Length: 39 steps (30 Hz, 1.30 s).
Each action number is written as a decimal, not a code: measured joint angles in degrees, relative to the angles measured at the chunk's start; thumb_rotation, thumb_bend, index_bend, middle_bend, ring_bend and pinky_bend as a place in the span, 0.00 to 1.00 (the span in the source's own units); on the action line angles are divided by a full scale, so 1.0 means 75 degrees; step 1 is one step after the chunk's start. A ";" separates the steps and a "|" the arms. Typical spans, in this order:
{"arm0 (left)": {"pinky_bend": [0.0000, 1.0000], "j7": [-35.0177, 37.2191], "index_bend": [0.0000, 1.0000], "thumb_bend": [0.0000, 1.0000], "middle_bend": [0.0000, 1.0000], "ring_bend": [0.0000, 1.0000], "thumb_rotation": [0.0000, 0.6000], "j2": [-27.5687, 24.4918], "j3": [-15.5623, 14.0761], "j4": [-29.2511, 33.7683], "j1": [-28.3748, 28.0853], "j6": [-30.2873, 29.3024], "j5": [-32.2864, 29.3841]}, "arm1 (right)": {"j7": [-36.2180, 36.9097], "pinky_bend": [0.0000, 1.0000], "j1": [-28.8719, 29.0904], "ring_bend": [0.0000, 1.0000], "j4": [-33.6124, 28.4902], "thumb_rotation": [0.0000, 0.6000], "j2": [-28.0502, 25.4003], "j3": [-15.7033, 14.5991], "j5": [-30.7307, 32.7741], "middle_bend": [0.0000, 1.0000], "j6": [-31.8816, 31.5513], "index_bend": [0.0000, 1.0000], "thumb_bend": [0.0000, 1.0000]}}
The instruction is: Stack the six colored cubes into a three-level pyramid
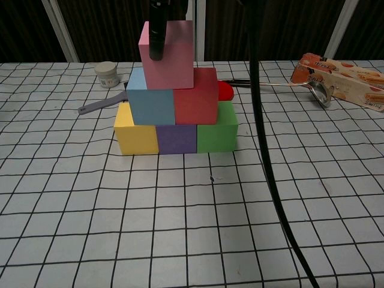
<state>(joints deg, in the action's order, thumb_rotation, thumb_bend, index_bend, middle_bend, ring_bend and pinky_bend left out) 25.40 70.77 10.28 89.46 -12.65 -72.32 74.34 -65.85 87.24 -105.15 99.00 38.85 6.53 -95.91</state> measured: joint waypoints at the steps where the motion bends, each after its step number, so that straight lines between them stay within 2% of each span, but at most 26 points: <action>1: 0.18 0.0004 0.07 0.17 0.13 0.06 1.00 -0.0004 0.0000 0.0001 0.0000 0.0003 -0.0003 | -0.0011 0.00 -0.0012 0.17 0.0012 1.00 0.0012 0.0005 -0.0003 0.57 0.0003 0.00 0.22; 16: 0.18 -0.0026 0.07 0.16 0.13 0.06 1.00 0.0003 -0.0013 -0.0011 -0.0010 0.0040 -0.0037 | -0.0160 0.00 -0.0158 0.17 0.0098 1.00 0.0121 0.0062 -0.0093 0.55 0.0043 0.00 0.22; 20: 0.18 -0.0045 0.07 0.17 0.13 0.06 1.00 0.0013 -0.0016 -0.0017 -0.0015 0.0050 -0.0049 | -0.0189 0.00 -0.0205 0.16 0.0099 1.00 0.0126 0.0072 -0.0102 0.46 0.0097 0.00 0.19; 24: 0.18 -0.0035 0.07 0.16 0.13 0.06 1.00 0.0017 -0.0010 -0.0027 -0.0018 0.0069 -0.0077 | -0.0230 0.00 -0.0260 0.15 0.0062 1.00 0.0091 0.0096 -0.0097 0.36 0.0223 0.00 0.05; 26: 0.18 -0.0025 0.07 0.16 0.13 0.06 1.00 0.0019 -0.0013 -0.0039 -0.0017 0.0074 -0.0077 | -0.0304 0.00 -0.0297 0.12 0.0022 1.00 0.0041 0.0116 -0.0024 0.31 0.0298 0.00 0.01; 32: 0.18 -0.0038 0.07 0.17 0.13 0.06 1.00 0.0013 -0.0011 -0.0026 -0.0019 0.0061 -0.0063 | -0.0352 0.00 -0.0403 0.05 -0.0096 1.00 -0.0076 0.0158 0.0063 0.20 0.0454 0.00 0.00; 39: 0.18 -0.0088 0.07 0.16 0.13 0.06 1.00 0.0014 -0.0015 -0.0006 -0.0017 0.0057 -0.0074 | -0.0252 0.00 -0.0471 0.03 -0.0202 1.00 -0.0154 0.0165 -0.0030 0.16 0.0448 0.00 0.00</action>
<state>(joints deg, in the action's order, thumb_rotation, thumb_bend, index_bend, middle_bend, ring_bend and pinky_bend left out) 24.74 70.87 10.17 89.42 -12.78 -71.90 73.79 -67.74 83.71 -106.66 97.85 40.08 6.30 -92.55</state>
